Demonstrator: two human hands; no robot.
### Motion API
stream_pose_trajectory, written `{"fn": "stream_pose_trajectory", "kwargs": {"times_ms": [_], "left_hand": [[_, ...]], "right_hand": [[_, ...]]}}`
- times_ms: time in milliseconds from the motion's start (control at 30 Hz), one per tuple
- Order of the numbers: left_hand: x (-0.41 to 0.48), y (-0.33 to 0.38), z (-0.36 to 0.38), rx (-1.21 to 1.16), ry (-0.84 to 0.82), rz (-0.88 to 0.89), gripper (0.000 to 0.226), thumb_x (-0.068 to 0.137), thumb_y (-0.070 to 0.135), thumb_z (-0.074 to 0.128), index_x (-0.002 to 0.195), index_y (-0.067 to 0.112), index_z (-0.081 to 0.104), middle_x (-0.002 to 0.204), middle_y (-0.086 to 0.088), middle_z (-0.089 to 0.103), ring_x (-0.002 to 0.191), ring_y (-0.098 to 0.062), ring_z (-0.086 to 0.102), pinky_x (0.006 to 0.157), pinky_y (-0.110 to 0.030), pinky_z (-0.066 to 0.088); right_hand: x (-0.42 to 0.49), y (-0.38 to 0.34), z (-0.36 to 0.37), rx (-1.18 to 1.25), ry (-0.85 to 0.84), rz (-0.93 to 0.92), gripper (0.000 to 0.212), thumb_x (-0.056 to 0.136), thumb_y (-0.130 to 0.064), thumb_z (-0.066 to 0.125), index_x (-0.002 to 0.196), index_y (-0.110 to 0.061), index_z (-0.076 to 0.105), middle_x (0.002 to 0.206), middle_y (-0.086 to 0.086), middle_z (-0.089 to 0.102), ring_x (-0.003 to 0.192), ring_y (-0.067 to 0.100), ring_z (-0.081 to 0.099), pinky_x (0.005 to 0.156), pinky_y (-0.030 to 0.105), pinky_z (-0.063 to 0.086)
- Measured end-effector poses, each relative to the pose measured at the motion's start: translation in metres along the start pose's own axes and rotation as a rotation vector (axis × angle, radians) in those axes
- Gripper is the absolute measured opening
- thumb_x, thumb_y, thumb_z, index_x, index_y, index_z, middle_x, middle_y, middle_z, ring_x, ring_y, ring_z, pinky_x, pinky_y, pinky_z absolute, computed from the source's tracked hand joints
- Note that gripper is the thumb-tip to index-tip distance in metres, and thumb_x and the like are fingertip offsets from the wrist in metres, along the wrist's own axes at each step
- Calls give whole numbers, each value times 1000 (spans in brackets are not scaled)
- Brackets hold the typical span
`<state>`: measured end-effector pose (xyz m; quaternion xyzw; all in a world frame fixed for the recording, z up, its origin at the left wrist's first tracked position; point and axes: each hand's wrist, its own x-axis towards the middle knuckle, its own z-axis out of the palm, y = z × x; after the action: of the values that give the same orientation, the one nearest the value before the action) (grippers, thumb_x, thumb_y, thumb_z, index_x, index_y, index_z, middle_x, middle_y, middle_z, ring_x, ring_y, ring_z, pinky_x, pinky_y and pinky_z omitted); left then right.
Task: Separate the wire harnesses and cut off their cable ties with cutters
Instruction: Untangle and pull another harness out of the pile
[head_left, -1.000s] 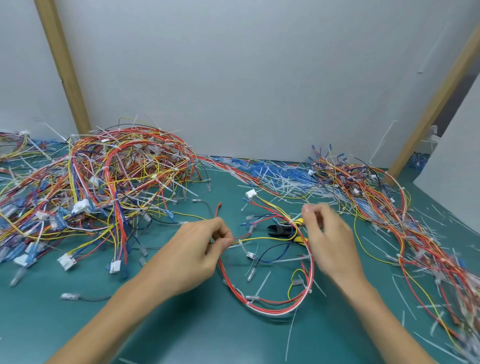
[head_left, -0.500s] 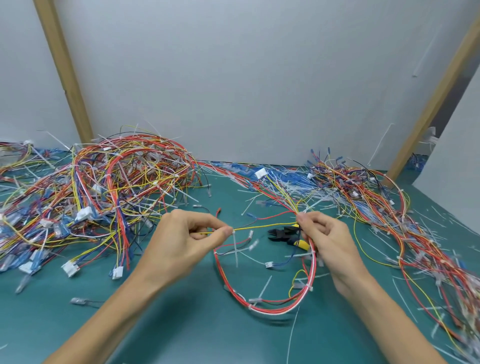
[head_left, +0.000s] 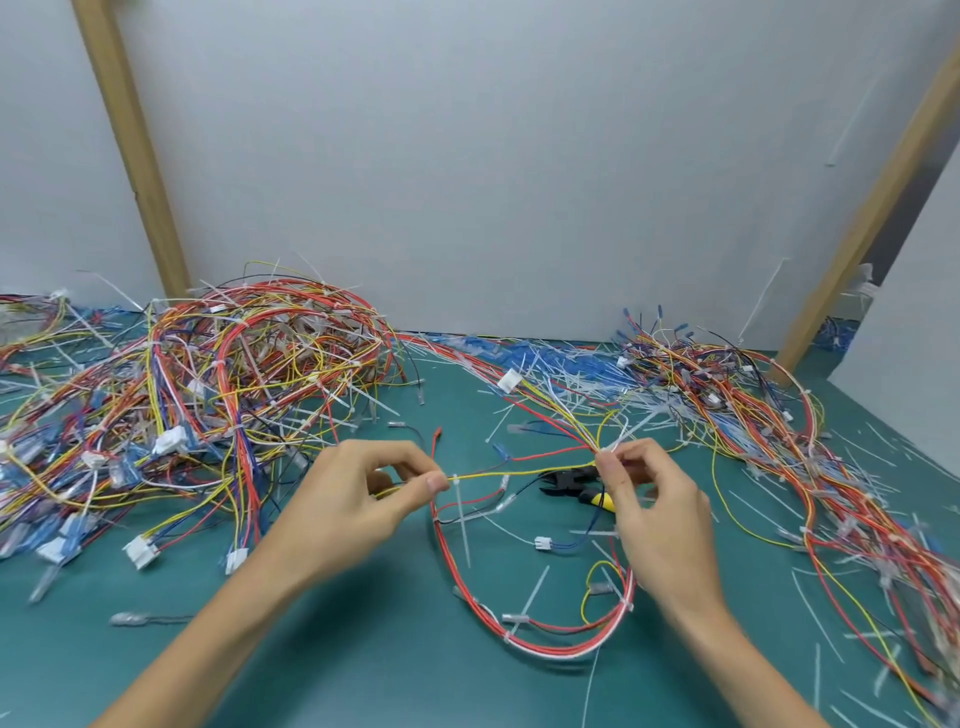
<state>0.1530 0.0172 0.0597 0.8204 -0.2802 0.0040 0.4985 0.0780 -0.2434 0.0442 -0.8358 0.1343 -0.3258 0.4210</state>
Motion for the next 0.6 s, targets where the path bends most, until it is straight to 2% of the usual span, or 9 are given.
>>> {"fn": "stream_pose_trajectory", "kwargs": {"times_ms": [67,167,233,300,367,400,467,533,600], "left_hand": [[0,2,-1,22,-6,10,14,90,35,71,81,26,74,71,9,66,57,-28,53,59,-38,46],[1,5,-3,66,-14,31,13,90,33,71,80,27,73,68,14,65,59,-30,53,59,-38,45],[1,6,-6,105,-20,55,12,90,31,71,79,26,73,62,16,62,57,-29,51,58,-38,44],[1,7,-8,114,-32,71,12,90,29,71,80,25,73,60,10,59,56,-29,49,57,-38,44],[1,7,-10,126,-51,94,11,91,28,71,80,25,73,56,8,55,51,-24,43,54,-35,40],[0,7,-12,141,-54,108,12,91,26,71,79,26,72,51,12,51,46,-14,37,52,-30,36],[-1,8,-16,182,-52,134,13,91,24,71,78,26,71,48,18,48,44,-8,34,48,-17,26],[-2,8,-19,220,-45,132,12,89,26,72,77,27,71,50,17,50,45,-9,38,48,-16,26],[-1,8,-20,254,-49,134,13,88,28,72,76,27,70,54,17,55,47,-9,43,49,-15,29]], "right_hand": [[-1,-3,-4,-218,33,-81,15,91,-45,64,97,-32,62,94,-14,63,96,18,56,86,36,40],[3,-14,-15,-527,202,-237,44,84,-44,74,120,-24,58,116,2,49,112,28,45,95,41,31],[3,-33,-16,-482,211,-498,37,88,-38,71,120,-24,60,117,1,52,112,26,47,96,38,33],[-1,-52,-4,-351,-74,-682,28,91,-37,65,117,-28,62,113,-11,59,111,15,53,98,32,37],[-3,-67,19,-331,-424,-681,26,94,-44,63,117,-31,63,109,-18,64,110,5,56,100,33,38],[-2,-70,30,-334,-538,-639,26,94,-46,63,115,-31,64,106,-18,67,107,2,58,101,34,37],[2,-73,47,-266,-607,-551,20,92,-46,68,103,-28,67,94,-16,72,93,0,62,101,33,36],[7,-71,55,-231,-608,-541,15,91,-43,70,91,-28,68,82,-15,72,82,3,64,99,34,36],[10,-68,59,-295,-591,-621,12,91,-41,70,88,-29,66,82,-13,69,82,8,61,91,36,37]]}}
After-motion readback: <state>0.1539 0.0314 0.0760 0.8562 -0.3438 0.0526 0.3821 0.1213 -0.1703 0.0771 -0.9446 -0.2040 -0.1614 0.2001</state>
